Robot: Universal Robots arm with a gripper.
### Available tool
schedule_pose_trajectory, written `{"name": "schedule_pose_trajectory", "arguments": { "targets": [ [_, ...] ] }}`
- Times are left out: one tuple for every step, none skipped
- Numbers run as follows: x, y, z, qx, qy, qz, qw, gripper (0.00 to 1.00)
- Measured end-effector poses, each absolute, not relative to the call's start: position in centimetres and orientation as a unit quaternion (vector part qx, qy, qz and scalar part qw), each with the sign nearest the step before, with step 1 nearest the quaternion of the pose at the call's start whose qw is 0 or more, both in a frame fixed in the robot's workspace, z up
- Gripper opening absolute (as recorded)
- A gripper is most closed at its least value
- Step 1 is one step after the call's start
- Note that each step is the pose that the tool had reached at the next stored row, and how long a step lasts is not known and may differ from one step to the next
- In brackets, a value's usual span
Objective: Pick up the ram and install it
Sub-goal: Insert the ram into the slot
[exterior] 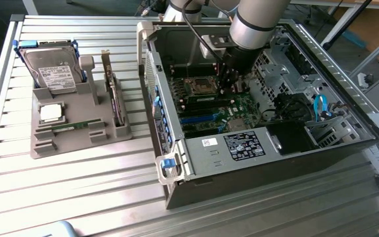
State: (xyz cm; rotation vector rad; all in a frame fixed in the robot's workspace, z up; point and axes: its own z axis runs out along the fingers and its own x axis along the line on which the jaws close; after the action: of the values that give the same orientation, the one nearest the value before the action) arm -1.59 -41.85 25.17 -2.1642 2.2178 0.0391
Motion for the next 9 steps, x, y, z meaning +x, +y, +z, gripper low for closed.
{"name": "schedule_pose_trajectory", "arguments": {
  "targets": [
    [-1.59,-41.85,25.17,-0.698,0.715,0.013,0.021,0.12],
    [-1.59,-41.85,25.17,-0.698,0.715,0.013,0.021,0.12],
    [-1.59,-41.85,25.17,-0.698,0.715,0.013,0.021,0.12],
    [-1.58,-41.85,25.17,-0.698,0.715,0.013,0.021,0.12],
    [-1.59,-41.85,25.16,-0.698,0.715,0.013,0.021,0.12],
    [-1.59,-41.85,25.16,-0.698,0.715,0.013,0.021,0.12],
    [-1.58,-41.85,25.16,-0.698,0.715,0.013,0.021,0.12],
    [-1.58,-41.84,25.16,-0.699,0.715,0.012,0.021,0.12],
    [-1.57,-41.84,25.14,-0.700,0.714,0.012,0.021,0.12]
  ]
}}
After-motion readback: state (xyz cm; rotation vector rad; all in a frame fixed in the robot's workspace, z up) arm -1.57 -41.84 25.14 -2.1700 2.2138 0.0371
